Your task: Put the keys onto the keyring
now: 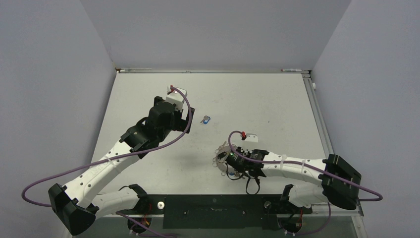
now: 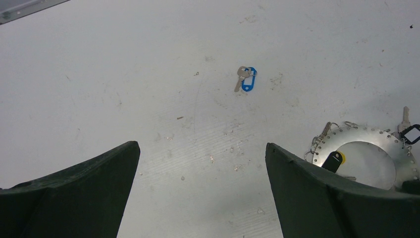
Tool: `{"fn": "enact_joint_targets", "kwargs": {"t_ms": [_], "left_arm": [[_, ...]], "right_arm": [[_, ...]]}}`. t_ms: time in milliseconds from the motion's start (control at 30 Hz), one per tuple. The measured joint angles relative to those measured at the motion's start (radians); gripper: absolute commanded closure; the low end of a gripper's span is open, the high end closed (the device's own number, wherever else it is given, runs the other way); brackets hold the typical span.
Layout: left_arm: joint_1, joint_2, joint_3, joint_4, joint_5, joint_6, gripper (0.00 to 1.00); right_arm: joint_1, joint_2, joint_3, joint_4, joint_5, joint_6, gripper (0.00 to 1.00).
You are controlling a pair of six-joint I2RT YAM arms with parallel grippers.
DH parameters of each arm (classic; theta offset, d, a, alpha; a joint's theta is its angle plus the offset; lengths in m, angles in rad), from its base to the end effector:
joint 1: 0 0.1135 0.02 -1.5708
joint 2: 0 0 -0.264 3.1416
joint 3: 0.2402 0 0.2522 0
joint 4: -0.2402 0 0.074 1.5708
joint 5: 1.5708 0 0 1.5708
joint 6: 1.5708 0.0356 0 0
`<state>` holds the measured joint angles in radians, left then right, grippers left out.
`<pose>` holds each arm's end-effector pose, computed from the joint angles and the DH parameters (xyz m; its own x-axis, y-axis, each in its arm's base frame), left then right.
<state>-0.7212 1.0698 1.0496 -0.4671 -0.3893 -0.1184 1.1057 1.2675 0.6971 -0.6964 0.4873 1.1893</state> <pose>0.1845 -0.1442 0.3500 -0.3916 0.1988 -0.8984 0.3150 0.9464 0.0721 0.1097 0.1814 0.1831 -0.8339 0.1666 -0.5261 0.1266 0.9857 0.1115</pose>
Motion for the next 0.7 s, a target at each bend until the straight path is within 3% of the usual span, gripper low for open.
{"fn": "enact_joint_targets", "kwargs": {"t_ms": [433,700], "left_arm": [[0.0,-0.007,-0.003,0.003,0.013,0.0,0.03],[-0.003,-0.079,-0.041,0.033,0.132,0.005,0.04]], "right_arm": [[0.075,-0.06,0.101,-0.008,0.138,-0.09,0.95],[0.109,-0.092,0.132,0.037,0.206,-0.189,0.95]]}}
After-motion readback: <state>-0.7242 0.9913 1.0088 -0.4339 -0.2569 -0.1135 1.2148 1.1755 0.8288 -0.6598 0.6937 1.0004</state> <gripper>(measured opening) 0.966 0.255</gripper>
